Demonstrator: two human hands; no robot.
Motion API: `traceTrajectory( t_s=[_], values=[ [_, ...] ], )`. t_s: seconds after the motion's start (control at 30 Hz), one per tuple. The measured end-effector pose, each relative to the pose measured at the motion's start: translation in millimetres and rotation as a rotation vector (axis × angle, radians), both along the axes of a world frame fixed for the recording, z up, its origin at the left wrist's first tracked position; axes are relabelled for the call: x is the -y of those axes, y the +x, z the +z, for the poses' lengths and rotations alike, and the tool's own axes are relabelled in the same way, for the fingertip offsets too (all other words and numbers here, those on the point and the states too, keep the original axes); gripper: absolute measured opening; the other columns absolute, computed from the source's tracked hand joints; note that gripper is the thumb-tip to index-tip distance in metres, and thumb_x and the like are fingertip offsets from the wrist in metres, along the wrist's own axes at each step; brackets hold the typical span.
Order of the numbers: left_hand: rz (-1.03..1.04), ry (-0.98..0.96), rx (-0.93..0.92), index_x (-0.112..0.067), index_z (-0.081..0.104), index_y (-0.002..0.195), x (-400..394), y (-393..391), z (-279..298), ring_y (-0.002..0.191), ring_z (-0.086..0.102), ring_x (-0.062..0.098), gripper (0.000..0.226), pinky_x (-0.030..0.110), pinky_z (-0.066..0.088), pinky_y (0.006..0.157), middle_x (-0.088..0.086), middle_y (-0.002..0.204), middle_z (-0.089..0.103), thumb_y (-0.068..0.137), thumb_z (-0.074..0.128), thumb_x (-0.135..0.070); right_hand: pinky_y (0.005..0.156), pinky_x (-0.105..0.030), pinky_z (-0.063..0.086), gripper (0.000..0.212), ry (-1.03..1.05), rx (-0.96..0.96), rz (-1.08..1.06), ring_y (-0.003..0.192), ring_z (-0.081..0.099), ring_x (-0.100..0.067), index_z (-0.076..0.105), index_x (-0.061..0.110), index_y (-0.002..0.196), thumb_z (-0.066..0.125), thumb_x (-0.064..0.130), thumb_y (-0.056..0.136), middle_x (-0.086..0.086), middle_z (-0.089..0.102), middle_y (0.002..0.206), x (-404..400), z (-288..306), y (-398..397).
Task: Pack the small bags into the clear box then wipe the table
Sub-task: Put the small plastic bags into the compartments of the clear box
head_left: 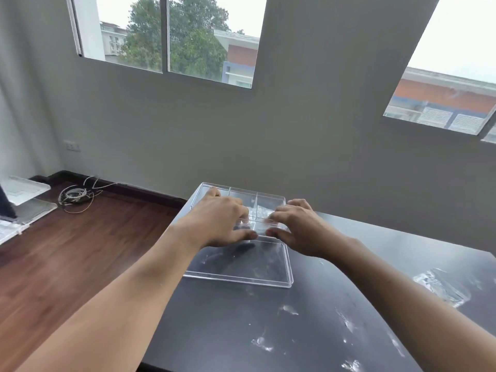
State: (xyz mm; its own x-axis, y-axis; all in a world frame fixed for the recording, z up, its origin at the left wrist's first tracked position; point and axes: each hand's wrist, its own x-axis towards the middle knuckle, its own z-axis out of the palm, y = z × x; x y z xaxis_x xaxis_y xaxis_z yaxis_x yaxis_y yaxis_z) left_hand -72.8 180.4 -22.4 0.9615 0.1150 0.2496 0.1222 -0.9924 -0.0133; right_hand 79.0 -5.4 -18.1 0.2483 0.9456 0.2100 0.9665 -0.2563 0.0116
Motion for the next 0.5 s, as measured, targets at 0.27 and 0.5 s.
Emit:
traceTrajectory(
  t_s=[0.27,0.5],
  values=[
    [-0.039,-0.064,0.138,-0.035,0.069,0.108,2,-4,4,0.094,0.062,0.008,0.058,0.039,0.037,0.100,-0.017,0.098,0.066,0.079,0.053,-0.083,0.127,-0.038,0.007,0.038,-0.070,-0.041,-0.009,0.148,0.039,-0.013,0.063,0.022,0.137,0.050,0.040,0.106,0.004,0.062,0.144,10,10,-9],
    [-0.165,-0.096,0.389,-0.032,0.068,0.100,15,-3,12,0.089,0.059,0.011,0.057,0.042,0.043,0.092,-0.017,0.095,0.062,0.077,0.057,-0.082,0.129,-0.037,0.003,0.042,-0.031,-0.027,-0.083,0.158,0.012,-0.008,0.053,0.028,0.148,0.047,0.039,0.107,0.007,0.037,0.164,81,36,-11]
  ],
)
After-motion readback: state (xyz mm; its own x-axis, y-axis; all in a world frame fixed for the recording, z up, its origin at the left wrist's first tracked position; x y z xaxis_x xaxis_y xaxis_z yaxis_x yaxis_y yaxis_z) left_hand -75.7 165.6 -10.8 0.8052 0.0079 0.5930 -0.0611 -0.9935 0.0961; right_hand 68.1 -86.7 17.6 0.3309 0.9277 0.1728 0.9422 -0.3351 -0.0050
